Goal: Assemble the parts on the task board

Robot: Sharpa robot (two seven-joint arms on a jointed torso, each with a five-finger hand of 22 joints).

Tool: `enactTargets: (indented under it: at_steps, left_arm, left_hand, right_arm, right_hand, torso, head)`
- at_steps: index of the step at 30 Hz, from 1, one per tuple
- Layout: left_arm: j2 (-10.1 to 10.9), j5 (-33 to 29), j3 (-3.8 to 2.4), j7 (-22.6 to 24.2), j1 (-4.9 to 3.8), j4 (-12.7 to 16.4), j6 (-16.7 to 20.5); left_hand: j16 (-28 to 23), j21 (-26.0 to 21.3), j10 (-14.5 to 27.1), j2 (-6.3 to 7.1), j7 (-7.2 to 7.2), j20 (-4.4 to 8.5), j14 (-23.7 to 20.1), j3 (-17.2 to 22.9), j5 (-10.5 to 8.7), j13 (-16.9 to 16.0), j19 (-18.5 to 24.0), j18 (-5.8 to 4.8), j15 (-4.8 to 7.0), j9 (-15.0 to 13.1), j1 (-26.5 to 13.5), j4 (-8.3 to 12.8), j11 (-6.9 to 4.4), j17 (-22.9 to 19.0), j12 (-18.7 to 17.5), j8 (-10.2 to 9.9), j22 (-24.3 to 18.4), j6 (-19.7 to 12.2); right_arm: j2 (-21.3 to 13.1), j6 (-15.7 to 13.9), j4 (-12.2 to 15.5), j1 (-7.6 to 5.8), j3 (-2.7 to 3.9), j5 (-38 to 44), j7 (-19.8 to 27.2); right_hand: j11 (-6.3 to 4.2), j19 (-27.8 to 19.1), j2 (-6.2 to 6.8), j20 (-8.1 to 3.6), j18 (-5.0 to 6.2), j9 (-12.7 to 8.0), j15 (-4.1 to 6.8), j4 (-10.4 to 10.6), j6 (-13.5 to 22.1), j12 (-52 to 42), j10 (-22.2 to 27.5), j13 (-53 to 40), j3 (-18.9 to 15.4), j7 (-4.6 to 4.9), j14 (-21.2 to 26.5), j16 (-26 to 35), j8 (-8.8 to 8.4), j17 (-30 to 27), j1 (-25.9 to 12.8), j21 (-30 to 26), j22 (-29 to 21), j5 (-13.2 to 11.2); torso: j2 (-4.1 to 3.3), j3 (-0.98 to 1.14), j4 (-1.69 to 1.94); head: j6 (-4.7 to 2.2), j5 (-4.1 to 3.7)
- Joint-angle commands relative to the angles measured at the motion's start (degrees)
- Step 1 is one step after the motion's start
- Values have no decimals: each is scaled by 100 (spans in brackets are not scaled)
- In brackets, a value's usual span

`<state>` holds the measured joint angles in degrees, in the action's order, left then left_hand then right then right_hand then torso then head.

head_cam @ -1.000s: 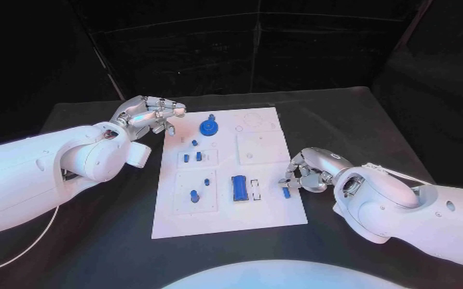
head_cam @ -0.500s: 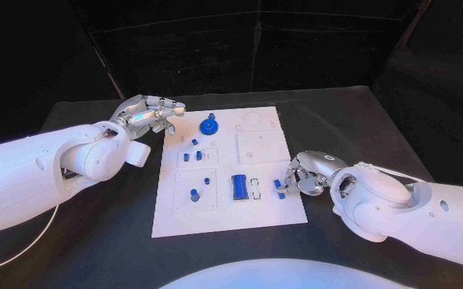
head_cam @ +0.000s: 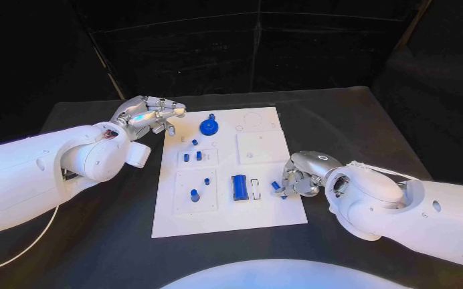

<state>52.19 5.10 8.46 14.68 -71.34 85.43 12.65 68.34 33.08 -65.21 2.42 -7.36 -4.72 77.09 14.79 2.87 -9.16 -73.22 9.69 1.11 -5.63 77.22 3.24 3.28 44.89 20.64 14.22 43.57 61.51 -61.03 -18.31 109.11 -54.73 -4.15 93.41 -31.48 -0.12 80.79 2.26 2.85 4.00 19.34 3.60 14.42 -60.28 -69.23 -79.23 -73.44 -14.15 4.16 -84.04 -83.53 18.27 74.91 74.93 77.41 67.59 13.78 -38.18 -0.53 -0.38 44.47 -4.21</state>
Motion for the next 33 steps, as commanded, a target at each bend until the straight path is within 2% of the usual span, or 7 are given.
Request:
enactTargets:
  at_steps: [1,13,17,20,25,29,33]
  left_arm:
    - [-6,-12,-3,43,-4,3,-78]
    - [-6,-12,0,40,0,5,-84]
    - [-1,-12,0,39,1,9,-82]
    - [1,-12,0,38,1,14,-82]
    - [6,-12,0,36,1,23,-75]
    - [5,-12,0,36,1,25,-70]
    - [4,-12,0,34,1,28,-70]
  left_hand:
    - [-9,-20,31,-52,-4,-1,-28,35,-9,0,35,69,-3,9,-3,-9,4,-8,24,38,-5,-40]
    - [-9,-20,31,-52,-4,-1,-28,35,-9,0,35,69,-3,9,-3,-9,4,-8,24,38,-5,-40]
    - [-9,-20,31,-52,-4,-1,-28,35,-9,0,35,69,-3,9,-3,-9,4,-8,24,38,-5,-40]
    - [-9,-20,31,-52,-4,-1,-28,35,-9,0,35,69,-3,9,-3,-9,4,-8,24,38,-5,-40]
    - [-9,-20,31,-52,-4,-1,-28,35,-9,0,35,69,-3,9,-3,-9,4,-8,24,38,-5,-40]
    - [-9,-20,31,-52,-4,-1,-28,35,-9,0,35,69,-3,9,-3,-9,4,-8,24,38,-5,-40]
    - [-9,-20,31,-52,-4,-1,-28,35,-9,0,35,69,-3,9,-3,-9,4,-8,24,38,-5,-40]
  right_arm:
    - [34,295,-25,51,-31,121,-60]
    - [231,386,-86,77,-31,224,-61]
    - [275,493,-103,78,-30,293,-64]
    - [303,624,-113,79,-30,416,-71]
    - [326,846,-138,79,-30,561,-72]
    - [334,1018,-168,79,-30,637,-75]
    - [348,1181,-203,79,-30,680,-98]
  right_hand:
    - [-7,-2,-4,-52,53,3,44,-33,39,-22,-48,-6,27,1,-372,30,35,305,80,-20,-8,4]
    - [-6,-3,-22,-53,54,28,43,-69,60,-21,-44,-7,39,4,-370,37,59,297,157,-27,-14,-22]
    - [4,-10,-49,-51,56,67,38,-194,110,-7,-29,-1,56,17,-368,46,91,291,330,-43,-30,-235]
    - [8,-17,-96,-49,59,95,35,-375,151,13,-12,10,105,26,-365,58,111,278,566,-59,-47,-342]
    - [-3,-23,-242,-59,61,109,47,-754,181,62,31,36,290,25,-366,58,116,290,1133,-73,-55,-144]
    - [4,-23,-285,-54,59,104,39,-803,187,75,39,43,304,34,-366,59,105,292,1174,-76,-55,-74]
    - [10,-27,-299,-51,60,97,35,-817,201,95,50,57,303,42,-366,63,91,289,1175,-82,-62,-29]
  torso:
    - [-5,-1,2]
    - [-9,0,2]
    - [-12,-2,-12]
    - [-15,-1,-16]
    - [-5,-3,-9]
    - [8,-12,-5]
    - [2,-5,4]
  head:
    - [2,1]
    - [13,11]
    - [24,15]
    - [28,11]
    - [51,0]
    - [52,-4]
    - [54,-8]
